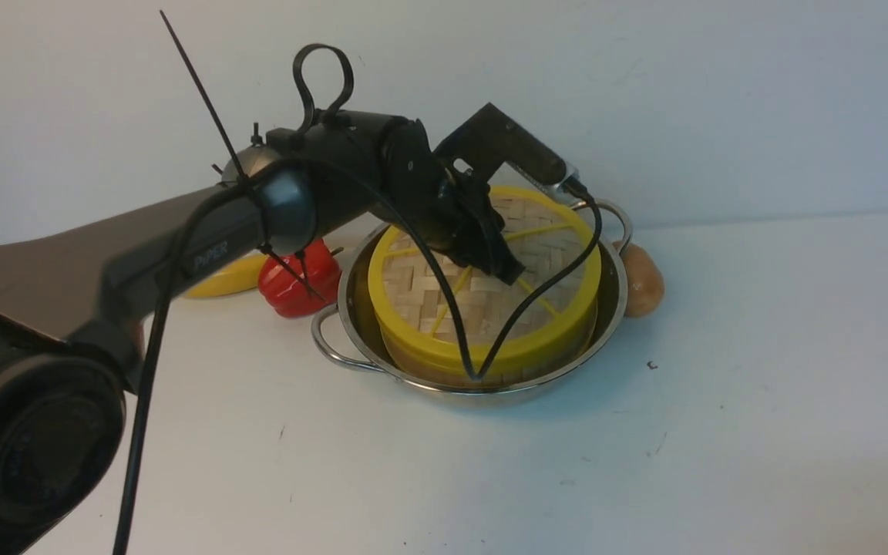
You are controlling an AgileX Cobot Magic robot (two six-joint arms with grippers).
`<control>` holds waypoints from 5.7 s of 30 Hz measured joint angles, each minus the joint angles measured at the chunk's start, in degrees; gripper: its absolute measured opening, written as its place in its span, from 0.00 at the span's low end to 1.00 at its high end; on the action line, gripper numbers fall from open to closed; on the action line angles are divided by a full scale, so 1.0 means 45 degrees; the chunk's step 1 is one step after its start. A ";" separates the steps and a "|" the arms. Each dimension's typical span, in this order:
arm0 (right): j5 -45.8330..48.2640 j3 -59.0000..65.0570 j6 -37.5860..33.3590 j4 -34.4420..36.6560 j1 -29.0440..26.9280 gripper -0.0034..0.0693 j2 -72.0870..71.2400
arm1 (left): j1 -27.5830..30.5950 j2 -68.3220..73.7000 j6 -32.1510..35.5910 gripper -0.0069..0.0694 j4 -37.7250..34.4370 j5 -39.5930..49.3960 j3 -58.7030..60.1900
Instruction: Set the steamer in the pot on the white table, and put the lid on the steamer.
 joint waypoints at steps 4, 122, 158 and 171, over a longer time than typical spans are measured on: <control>0.0000 0.0000 0.0000 0.0000 0.0000 0.38 0.0000 | 0.0000 0.0000 0.0046 0.30 0.0028 0.0223 -0.0061; -0.0019 0.0000 0.0000 0.0035 0.0000 0.38 -0.0042 | 0.6311 -2.7396 -0.5081 0.33 0.0636 -0.2385 2.2646; -0.0029 0.0000 0.0000 0.0035 0.0000 0.38 -0.0042 | 0.6311 -2.7396 -0.5081 0.40 -0.0143 -0.2560 2.2646; -0.0029 0.0000 0.0000 0.0035 0.0000 0.38 -0.0042 | 0.6311 -2.7396 -0.5081 0.41 -0.0143 -0.2560 2.2646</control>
